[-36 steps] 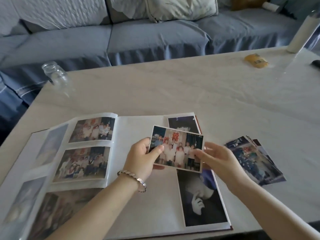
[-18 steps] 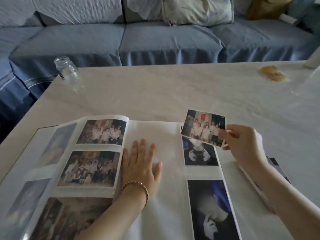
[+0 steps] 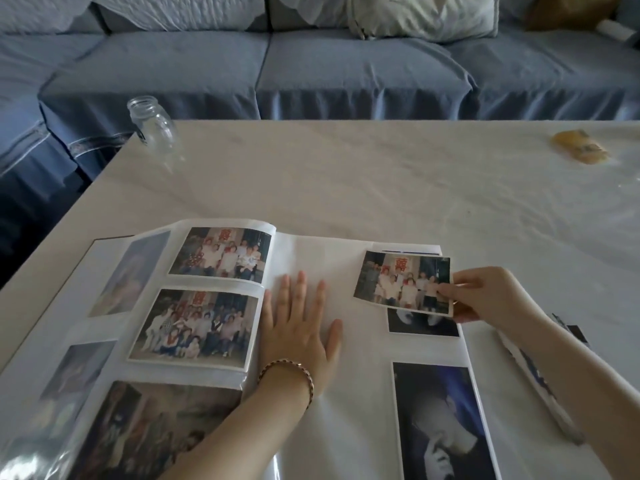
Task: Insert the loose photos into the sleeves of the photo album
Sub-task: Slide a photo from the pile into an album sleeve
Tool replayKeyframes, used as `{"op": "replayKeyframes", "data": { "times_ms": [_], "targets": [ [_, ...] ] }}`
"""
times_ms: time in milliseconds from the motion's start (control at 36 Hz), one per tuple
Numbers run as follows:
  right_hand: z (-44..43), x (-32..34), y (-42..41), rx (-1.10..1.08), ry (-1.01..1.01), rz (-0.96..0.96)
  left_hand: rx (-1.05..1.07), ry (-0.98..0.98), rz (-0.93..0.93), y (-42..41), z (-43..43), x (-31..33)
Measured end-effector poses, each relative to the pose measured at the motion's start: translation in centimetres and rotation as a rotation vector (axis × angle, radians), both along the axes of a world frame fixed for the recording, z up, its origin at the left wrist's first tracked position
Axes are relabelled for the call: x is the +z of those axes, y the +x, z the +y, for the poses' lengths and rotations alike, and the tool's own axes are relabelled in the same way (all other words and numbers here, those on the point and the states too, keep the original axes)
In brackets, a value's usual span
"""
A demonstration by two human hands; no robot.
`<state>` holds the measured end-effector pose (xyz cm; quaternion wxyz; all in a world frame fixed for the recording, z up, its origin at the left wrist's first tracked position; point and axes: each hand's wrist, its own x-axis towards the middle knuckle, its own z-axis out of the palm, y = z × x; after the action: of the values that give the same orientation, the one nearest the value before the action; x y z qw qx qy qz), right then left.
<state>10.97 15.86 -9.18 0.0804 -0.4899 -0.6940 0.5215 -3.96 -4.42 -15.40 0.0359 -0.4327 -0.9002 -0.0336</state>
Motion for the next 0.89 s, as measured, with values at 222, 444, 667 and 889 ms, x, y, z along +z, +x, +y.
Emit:
{"op": "replayKeyframes", "data": {
  "times_ms": [222, 444, 667, 889],
  "targets": [
    [-0.5, -0.5, -4.7, 0.103, -0.029, -0.004, 0.010, 0.037, 0.019, 0.1, 0.2, 0.0],
    [-2.4, -1.2, -8.6, 0.213, 0.000, -0.006, 0.020, 0.064, -0.001, 0.1, 0.4, 0.0],
    [-2.3, -1.1, -7.5, 0.043, -0.038, 0.067, 0.026, 0.079, -0.004, -0.1, 0.5, -0.3],
    [-3.0, -0.5, -8.3, 0.053, -0.040, -0.005, 0.022, 0.100, -0.017, -0.1, 0.5, -0.3]
  ]
}}
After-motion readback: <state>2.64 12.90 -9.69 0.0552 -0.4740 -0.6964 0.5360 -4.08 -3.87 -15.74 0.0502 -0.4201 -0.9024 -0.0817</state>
